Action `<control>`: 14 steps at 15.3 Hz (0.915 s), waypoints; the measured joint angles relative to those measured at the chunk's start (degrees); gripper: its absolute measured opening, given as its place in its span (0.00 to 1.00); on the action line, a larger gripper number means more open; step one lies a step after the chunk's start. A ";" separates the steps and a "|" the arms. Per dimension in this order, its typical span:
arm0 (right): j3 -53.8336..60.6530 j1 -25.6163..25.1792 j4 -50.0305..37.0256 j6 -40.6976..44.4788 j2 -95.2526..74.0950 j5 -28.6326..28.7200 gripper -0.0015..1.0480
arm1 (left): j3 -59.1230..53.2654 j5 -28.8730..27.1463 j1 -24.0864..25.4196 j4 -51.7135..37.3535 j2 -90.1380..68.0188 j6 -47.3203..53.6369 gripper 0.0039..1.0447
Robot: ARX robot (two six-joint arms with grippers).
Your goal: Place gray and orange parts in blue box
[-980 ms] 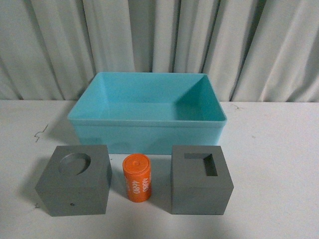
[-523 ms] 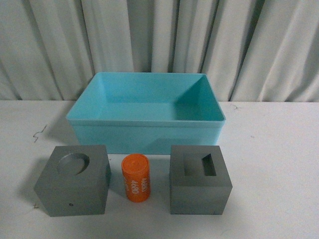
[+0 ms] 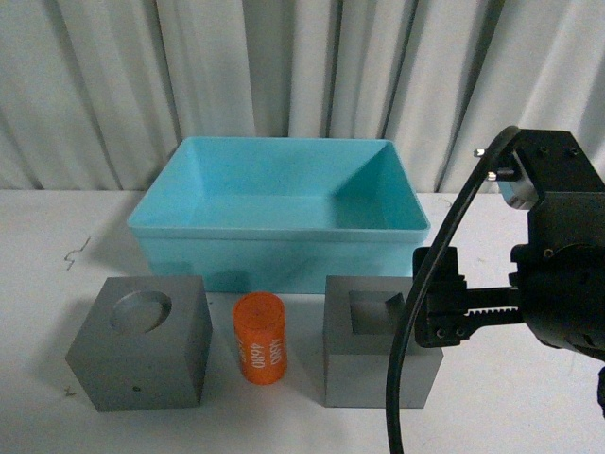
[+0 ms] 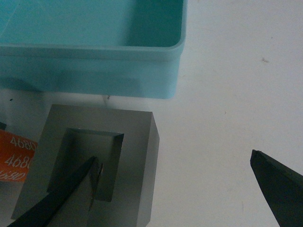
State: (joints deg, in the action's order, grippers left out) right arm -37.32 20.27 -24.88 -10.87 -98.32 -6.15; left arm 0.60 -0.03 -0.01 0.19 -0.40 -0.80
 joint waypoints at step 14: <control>-7.48 4.66 1.97 -5.33 -10.71 -1.14 0.93 | 0.02 0.00 0.00 0.00 0.00 0.00 0.94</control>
State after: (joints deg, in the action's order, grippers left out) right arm -44.80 24.93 -22.92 -16.21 -109.03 -7.29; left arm 0.62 -0.03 -0.01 0.19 -0.40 -0.80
